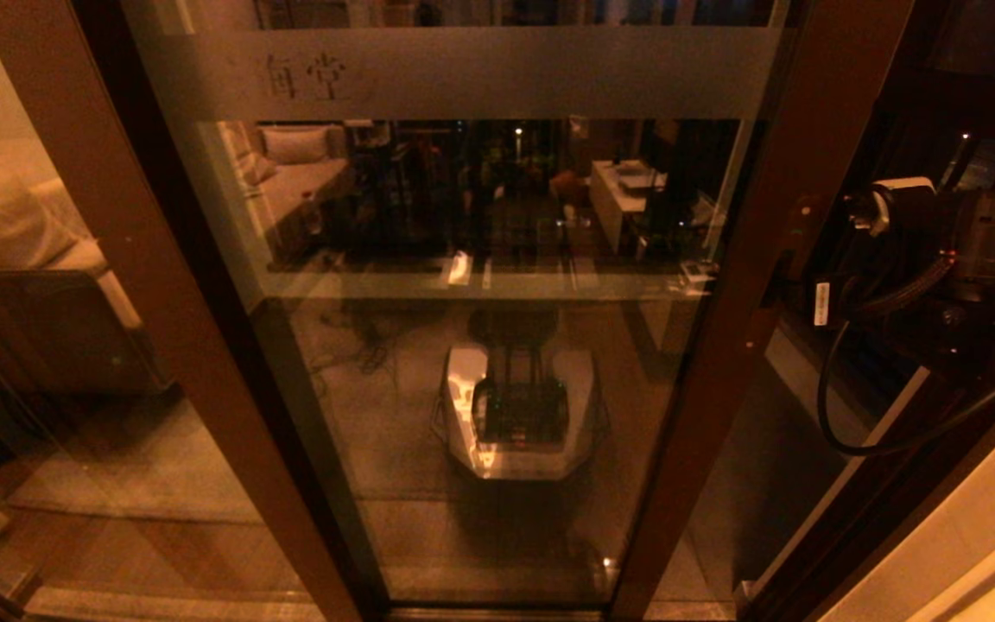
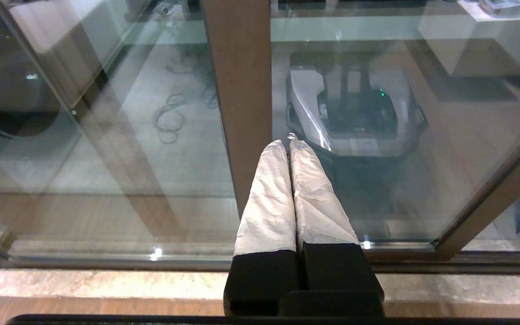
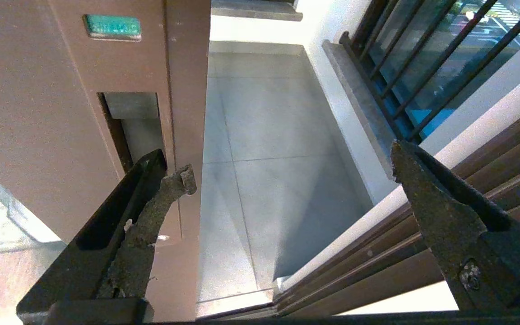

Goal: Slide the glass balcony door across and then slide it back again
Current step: Close the slid door

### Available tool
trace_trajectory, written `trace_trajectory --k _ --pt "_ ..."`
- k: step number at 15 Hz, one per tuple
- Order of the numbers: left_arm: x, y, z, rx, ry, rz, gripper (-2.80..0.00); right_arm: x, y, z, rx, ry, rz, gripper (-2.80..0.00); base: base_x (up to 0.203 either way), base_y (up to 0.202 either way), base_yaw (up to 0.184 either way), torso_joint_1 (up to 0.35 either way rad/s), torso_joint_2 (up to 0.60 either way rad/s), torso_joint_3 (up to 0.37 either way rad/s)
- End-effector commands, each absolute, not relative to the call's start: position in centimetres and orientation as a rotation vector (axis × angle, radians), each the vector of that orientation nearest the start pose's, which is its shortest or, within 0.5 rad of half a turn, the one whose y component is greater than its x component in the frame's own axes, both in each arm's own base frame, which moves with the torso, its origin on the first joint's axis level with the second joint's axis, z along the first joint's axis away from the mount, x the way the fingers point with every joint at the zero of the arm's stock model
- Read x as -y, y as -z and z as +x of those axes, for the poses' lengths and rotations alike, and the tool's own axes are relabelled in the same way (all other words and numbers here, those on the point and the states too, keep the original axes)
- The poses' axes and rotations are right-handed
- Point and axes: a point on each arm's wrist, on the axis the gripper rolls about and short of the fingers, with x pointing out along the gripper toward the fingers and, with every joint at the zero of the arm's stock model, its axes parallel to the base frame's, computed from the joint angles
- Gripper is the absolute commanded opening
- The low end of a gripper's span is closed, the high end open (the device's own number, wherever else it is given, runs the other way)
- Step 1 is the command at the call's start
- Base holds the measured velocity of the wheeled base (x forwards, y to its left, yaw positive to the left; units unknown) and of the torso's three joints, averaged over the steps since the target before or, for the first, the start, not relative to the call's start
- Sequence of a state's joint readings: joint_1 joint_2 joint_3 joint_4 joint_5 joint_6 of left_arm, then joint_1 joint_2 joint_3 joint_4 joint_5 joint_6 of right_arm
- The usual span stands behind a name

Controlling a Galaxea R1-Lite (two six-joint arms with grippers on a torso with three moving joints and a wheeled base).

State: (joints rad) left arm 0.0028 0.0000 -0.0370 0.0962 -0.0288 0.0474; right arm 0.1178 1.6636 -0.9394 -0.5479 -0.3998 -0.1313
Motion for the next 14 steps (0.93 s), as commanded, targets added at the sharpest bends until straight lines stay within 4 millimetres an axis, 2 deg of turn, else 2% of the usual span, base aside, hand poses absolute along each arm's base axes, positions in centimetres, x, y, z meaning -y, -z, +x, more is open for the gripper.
trace_trajectory --k 1,14 --pt "0.1 -7.6 -2.6 -0.06 0.028 0.047 -2.8 -2.5 -22.1 30.8 -0.191 0.281 -0.178 0.0 0.0 0.0 0.0 0.0 0.0 0.0" --pt "0.1 -7.6 -2.6 -0.06 0.028 0.047 -2.8 -0.8 -21.5 31.3 -0.207 0.334 -0.193 0.0 0.0 0.0 0.0 0.0 0.0 0.0"
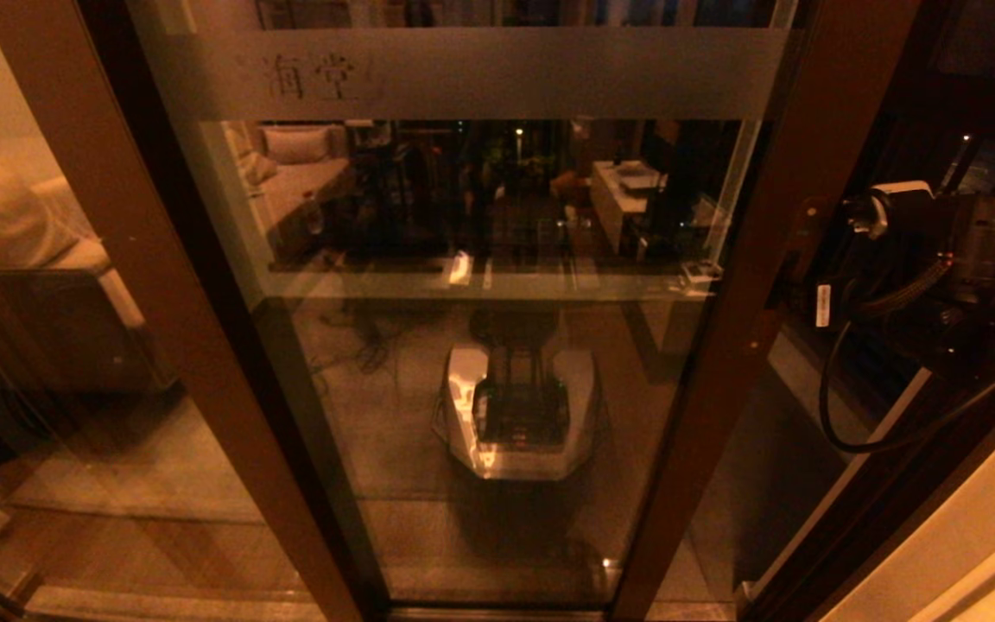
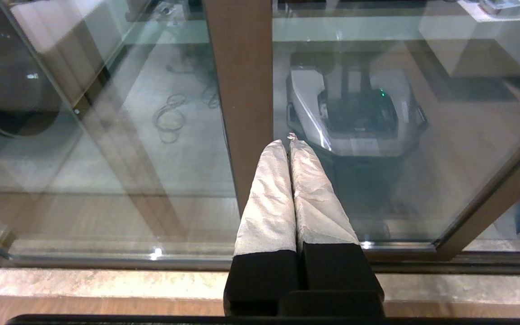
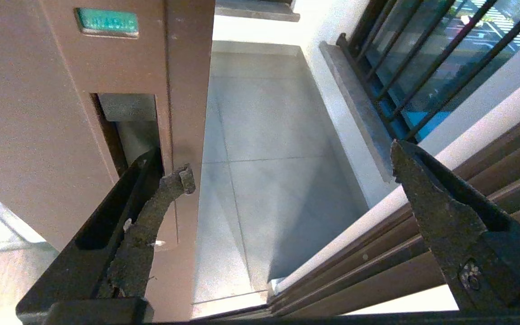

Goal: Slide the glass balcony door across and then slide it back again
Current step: Close the slid door

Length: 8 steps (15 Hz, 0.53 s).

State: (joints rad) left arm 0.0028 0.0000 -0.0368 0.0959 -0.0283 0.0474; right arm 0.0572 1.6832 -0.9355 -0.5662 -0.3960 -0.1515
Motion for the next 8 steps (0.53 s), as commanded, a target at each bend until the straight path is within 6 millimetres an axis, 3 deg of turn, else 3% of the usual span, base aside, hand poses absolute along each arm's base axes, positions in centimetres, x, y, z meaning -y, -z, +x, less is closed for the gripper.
trace_trajectory --k 1,8 --pt "0.07 -7.58 -2.58 -0.061 0.028 0.047 -2.8 -0.75 -21.54 31.31 -0.207 0.336 -0.193 0.0 0.0 0.0 0.0 0.0 0.0 0.0" --pt "0.07 -7.58 -2.58 -0.061 0.028 0.047 -2.8 0.21 -21.55 31.37 -0.209 0.364 -0.194 0.0 0.0 0.0 0.0 0.0 0.0 0.0"
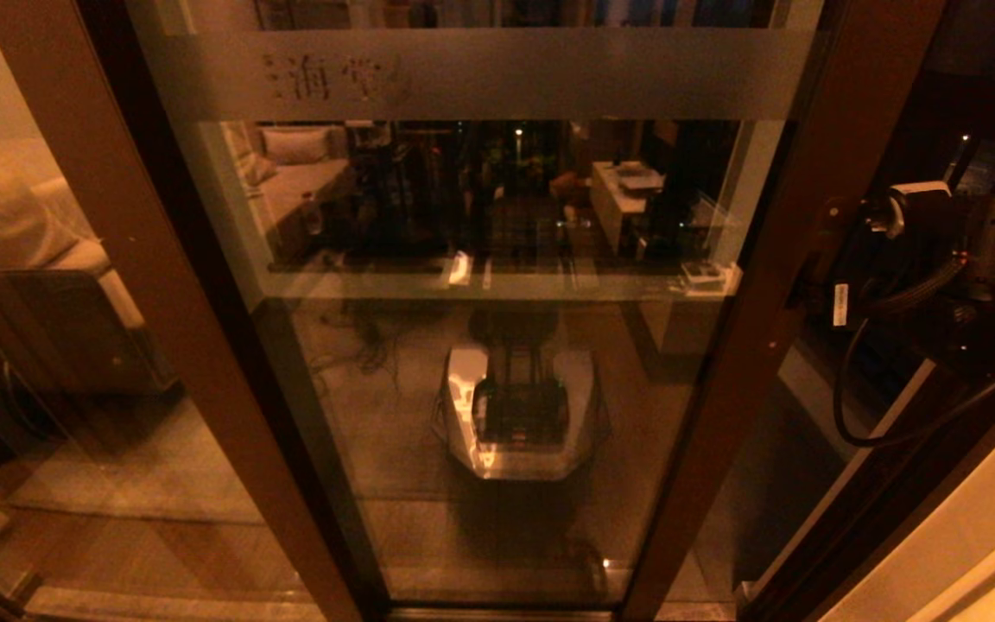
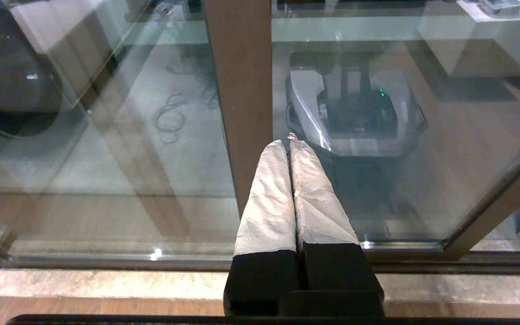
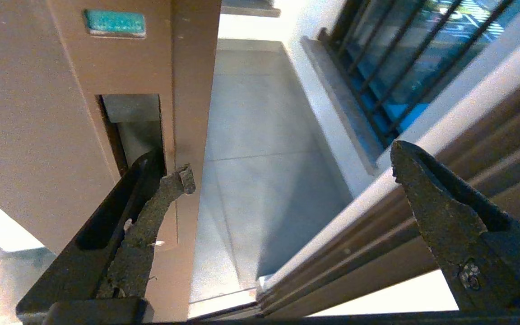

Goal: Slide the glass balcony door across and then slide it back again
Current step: Close the slid door

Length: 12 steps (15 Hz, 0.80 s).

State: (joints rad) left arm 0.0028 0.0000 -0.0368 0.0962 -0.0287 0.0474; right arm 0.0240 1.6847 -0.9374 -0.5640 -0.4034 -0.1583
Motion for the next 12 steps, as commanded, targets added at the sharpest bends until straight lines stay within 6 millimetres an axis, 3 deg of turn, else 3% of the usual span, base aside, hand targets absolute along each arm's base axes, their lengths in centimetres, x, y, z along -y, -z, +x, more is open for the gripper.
trace_trajectory --k 1,12 --pt "0.1 -7.6 -2.6 -0.061 0.028 0.047 -2.8 0.4 -21.6 31.4 -0.21 0.368 -0.195 0.0 0.0 0.0 0.0 0.0 0.0 0.0" --pt "0.1 -7.6 -2.6 -0.061 0.028 0.047 -2.8 2.3 -21.5 31.1 -0.203 0.397 -0.193 0.0 0.0 0.0 0.0 0.0 0.0 0.0"
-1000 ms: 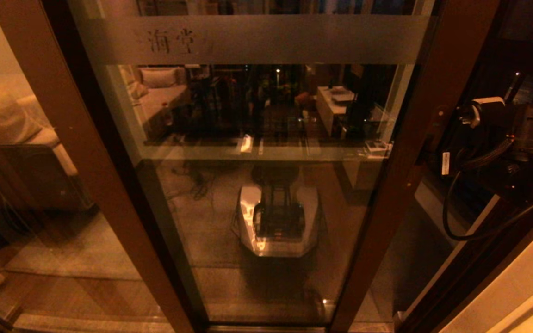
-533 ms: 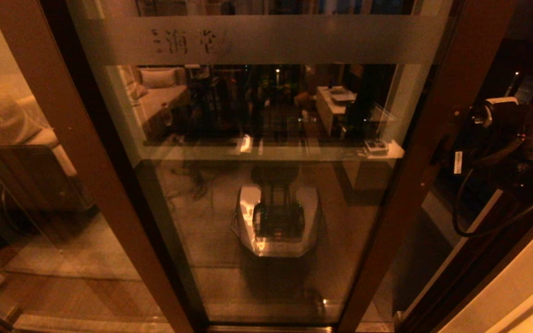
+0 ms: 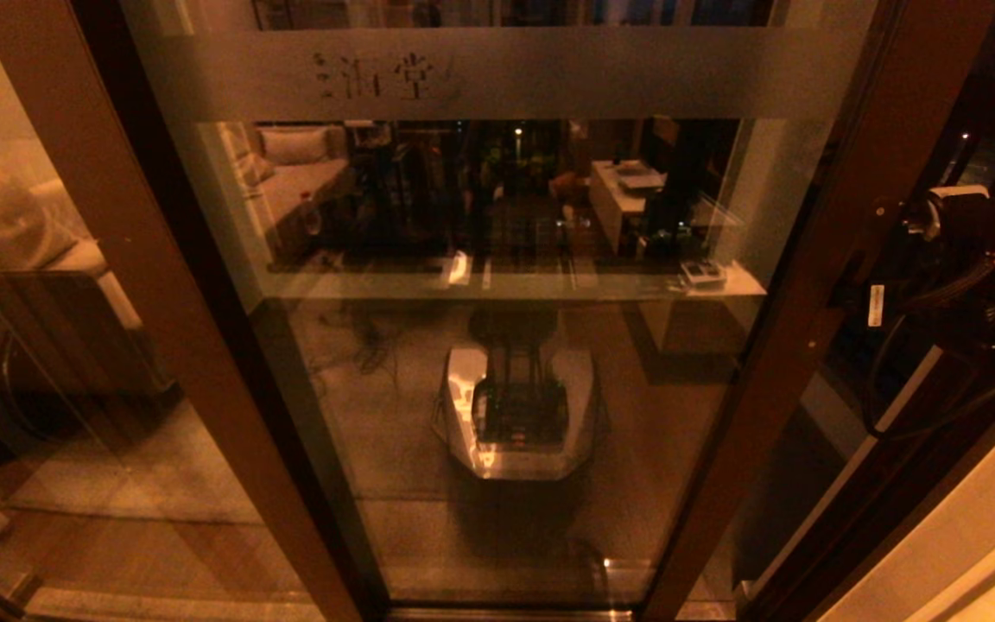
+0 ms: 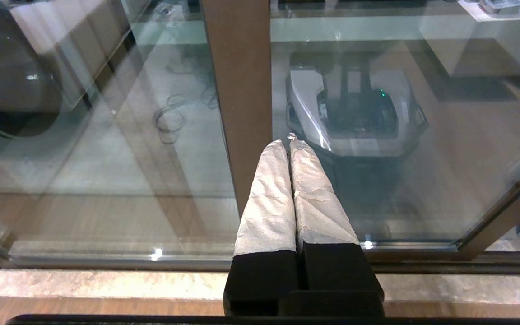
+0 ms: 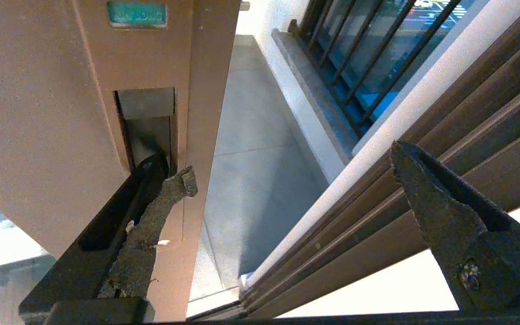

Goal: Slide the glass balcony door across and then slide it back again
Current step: Close the slid door

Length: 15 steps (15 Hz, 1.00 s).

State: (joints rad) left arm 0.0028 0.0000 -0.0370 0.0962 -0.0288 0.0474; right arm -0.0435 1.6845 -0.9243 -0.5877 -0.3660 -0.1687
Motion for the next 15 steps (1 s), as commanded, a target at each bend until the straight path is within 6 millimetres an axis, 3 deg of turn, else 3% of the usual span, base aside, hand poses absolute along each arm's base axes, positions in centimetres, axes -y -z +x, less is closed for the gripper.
trace_trajectory --k 1,5,15 --pt "0.1 -7.6 -2.6 -0.059 0.027 0.047 -2.8 2.5 -21.4 30.8 -0.208 0.398 -0.193 0.0 0.0 0.0 0.0 0.0 0.0 0.0" --pt "0.1 -7.6 -2.6 -0.061 0.028 0.047 -2.8 2.4 -21.2 29.2 -0.212 0.384 -0.189 0.0 0.0 0.0 0.0 0.0 0.0 0.0" --pt "0.1 -7.6 -2.6 -0.061 0.028 0.047 -2.8 3.3 -20.3 30.3 -0.179 0.411 -0.194 0.0 0.0 0.0 0.0 0.0 0.0 0.0"
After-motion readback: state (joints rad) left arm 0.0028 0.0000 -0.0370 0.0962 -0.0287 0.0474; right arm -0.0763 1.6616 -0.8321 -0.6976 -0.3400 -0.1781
